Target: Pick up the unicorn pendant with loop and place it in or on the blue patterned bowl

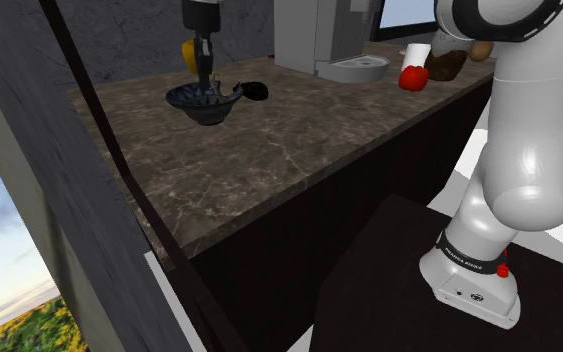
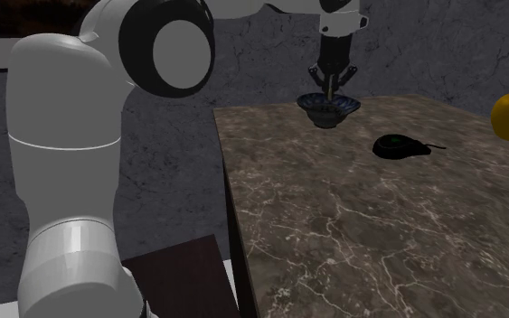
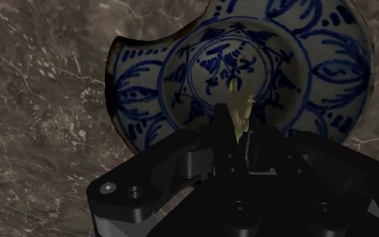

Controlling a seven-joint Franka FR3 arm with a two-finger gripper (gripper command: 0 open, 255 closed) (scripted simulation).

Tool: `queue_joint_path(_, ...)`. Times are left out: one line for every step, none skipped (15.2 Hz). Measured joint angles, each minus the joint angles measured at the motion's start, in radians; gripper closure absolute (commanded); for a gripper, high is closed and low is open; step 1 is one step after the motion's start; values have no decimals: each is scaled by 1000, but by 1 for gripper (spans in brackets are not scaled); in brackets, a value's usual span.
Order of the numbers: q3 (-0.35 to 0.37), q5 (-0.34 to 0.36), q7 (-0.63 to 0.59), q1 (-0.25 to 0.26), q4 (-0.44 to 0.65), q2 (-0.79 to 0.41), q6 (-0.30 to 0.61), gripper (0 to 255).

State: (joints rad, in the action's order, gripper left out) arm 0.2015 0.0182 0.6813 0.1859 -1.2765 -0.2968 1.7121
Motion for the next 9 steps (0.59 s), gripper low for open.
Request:
queue_joint_path(0,0,0,0,-3,1,2,255)
queue_joint_path(0,0,0,0,-5,1,4,255)
queue_joint_path(0,0,0,0,-6,2,4,255)
queue_joint_path(0,0,0,0,-6,2,5,255)
queue_joint_path(0,0,0,0,-6,2,5,255)
queue_joint_path(0,0,0,0,-6,2,5,0)
queue_joint_path(0,0,0,0,-6,2,5,0)
queue_joint_path(0,0,0,0,-6,2,5,0)
queue_joint_path(0,0,0,0,-6,2,5,0)
